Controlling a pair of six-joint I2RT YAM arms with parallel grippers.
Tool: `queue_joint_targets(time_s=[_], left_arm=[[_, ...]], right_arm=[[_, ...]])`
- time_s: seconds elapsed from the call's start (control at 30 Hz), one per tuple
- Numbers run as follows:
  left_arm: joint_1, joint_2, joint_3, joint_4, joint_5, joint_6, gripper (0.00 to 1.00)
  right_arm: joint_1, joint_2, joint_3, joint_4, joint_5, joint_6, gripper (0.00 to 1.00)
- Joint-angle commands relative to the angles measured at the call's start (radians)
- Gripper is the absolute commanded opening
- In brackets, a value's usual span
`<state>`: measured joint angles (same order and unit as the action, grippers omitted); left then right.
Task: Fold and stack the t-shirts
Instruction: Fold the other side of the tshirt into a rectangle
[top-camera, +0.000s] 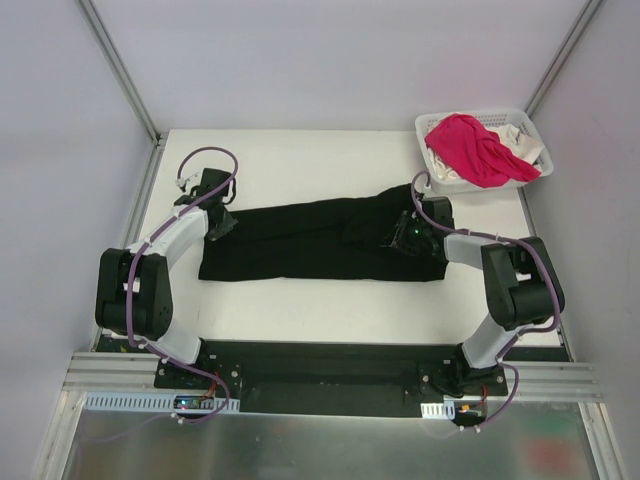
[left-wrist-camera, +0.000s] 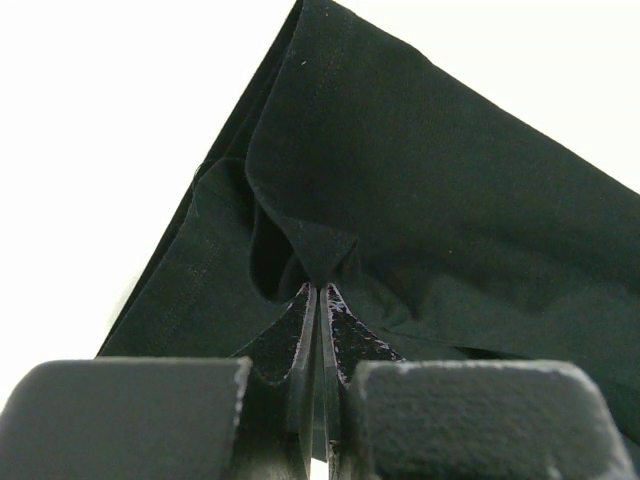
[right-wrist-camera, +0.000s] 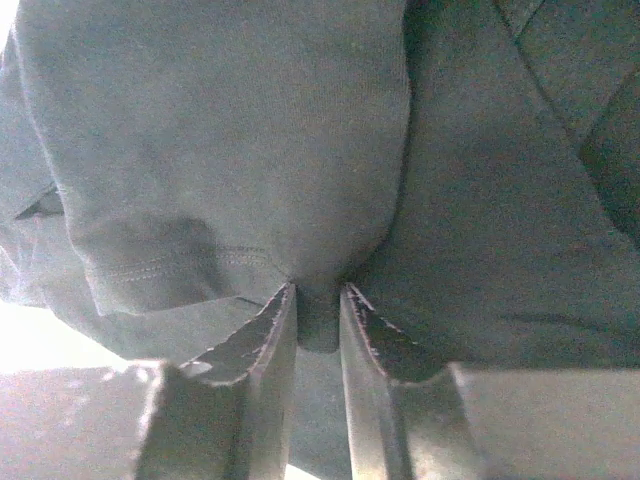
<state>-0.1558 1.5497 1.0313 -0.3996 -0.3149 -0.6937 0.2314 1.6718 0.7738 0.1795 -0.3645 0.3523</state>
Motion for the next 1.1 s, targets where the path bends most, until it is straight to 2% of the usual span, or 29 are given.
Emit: queue_joint_targets(time_s=[0.0,0.03,0.07,0.1,0.37,0.77,1.07], left_arm=[[0.002,-0.033,-0.013,0.015,-0.019,0.014,0.00],[0.002,-0.034,-0.014,0.015,-0.019,0.014,0.00],[0.002,-0.034,-0.014,0.016,-0.018,0.014,0.00],[0.002,-0.033,-0.016,0.016,-0.019,0.013,0.00],[0.002,-0.043,-0.017,0.030,-0.019,0.011,0.00],[0.002,-0.059,0.032,0.028,-0.064,0.006,0.00],[0.004,-0.091,0.070,0.028,-0.121,0.008,0.00]], right_arm=[[0.016,0.017,0.019,0.038,-0.017,0.010,0.19],[0.016,0.016,0.019,0.037,-0.017,0.010,0.14],[0.016,0.014,0.019,0.038,-0.016,0.010,0.05],[0.016,0.013,0.018,0.037,-0.016,0.010,0.01],[0.005,-0.047,0.050,0.009,0.002,0.005,0.01],[-0.064,-0.081,0.312,-0.167,0.039,-0.044,0.01],[-0.124,-0.067,0.413,-0.236,0.044,-0.075,0.01]])
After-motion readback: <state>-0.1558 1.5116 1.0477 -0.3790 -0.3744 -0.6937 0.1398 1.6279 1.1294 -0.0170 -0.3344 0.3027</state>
